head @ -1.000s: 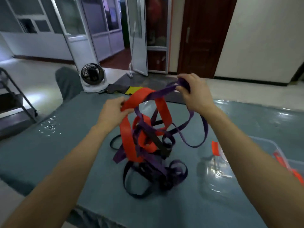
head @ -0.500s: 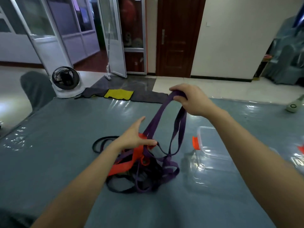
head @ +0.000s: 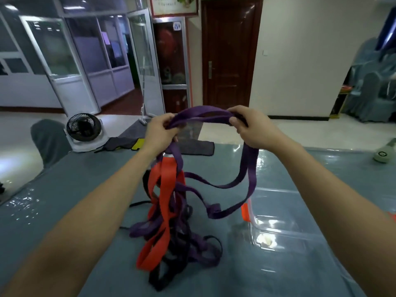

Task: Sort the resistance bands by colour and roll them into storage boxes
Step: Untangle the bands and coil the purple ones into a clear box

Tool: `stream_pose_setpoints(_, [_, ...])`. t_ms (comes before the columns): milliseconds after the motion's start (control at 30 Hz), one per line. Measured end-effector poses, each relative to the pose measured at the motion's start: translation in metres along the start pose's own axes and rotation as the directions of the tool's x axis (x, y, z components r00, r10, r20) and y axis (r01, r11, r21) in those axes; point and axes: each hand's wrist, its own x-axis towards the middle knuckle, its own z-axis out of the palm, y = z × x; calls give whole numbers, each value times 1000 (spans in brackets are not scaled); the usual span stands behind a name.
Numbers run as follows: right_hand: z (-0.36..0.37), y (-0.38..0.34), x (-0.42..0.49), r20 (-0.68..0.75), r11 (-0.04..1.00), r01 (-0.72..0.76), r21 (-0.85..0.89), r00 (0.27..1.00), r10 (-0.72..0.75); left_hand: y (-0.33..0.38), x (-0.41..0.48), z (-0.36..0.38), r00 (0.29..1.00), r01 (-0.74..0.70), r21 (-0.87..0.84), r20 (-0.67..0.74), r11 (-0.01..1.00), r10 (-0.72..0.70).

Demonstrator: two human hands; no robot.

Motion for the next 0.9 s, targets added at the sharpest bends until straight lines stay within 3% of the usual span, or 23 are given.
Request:
stream_pose_setpoints(67, [-4, 5, 6, -53, 1000, 19, 2, 998, -19, 3, 8, -5, 994, -46, 160, 102, 986, 30])
stream_pose_setpoints(133, [-2, 6, 10, -183, 996, 70, 62, 981, -57, 10, 17, -8, 997, -48, 74, -51, 996, 52])
stream_pose_setpoints(167, [0, 6, 12, -169, 995, 87, 51, 983, -77, 14, 20, -9, 995, -60, 70, -77, 996, 66])
stream_pose_setpoints(233, [9, 7, 18, 64, 993, 92, -72, 994, -88, 22, 19, -12, 997, -79, 178, 24, 981, 76])
stream_pose_setpoints(267, [12, 8, 19, 134, 991, 96, -91, 988, -83, 23, 21, -14, 998, -60, 181, 3, 982, 60])
stream_pose_setpoints(333, [12, 11, 24, -45, 996, 91, 20, 995, -90, 24, 28, -24, 990, -11, 82, -140, 997, 22])
stream_pose_setpoints(367, [11, 14, 29, -148, 995, 86, 56, 986, -77, 26, 30, -28, 995, -11, 83, -99, 996, 20])
stream_pose_setpoints(433, [13, 10, 34, -77, 997, 70, -28, 994, -72, 30, 28, -31, 994, -78, 261, 99, 962, 53])
stream_pose_setpoints(467, [15, 10, 35, 7, 997, 62, -52, 998, -62, 32, 30, -33, 994, -77, 276, 97, 958, 52])
stream_pose_setpoints(500, [17, 11, 36, 14, 998, 57, -18, 998, -57, 32, 34, -36, 999, -48, 226, 5, 973, 48])
stream_pose_setpoints(533, [17, 11, 37, -59, 997, 47, 60, 997, -43, 34, 37, -42, 998, -20, 152, -63, 988, 30])
stream_pose_setpoints(600, [14, 7, 38, -228, 988, 50, 143, 973, -16, 34, 36, -51, 999, -26, 168, 37, 985, 20])
stream_pose_setpoints(667, [20, 5, 35, -164, 995, 5, 101, 986, 11, 31, 26, -48, 958, -27, 231, 282, 973, -40])
stream_pose_setpoints(700, [26, 7, 31, -107, 996, -23, 90, 994, 33, 26, 20, -44, 939, -7, 201, 339, 980, -63])
stream_pose_setpoints(800, [49, 25, 2, -75, 982, -78, 174, 993, 92, 9, 0, -40, 938, 62, 2, 341, 998, -59])
stream_pose_setpoints(900, [76, 34, -35, 70, 969, -126, 212, 991, 113, 2, -21, -30, 940, 20, 3, 341, 1000, -20])
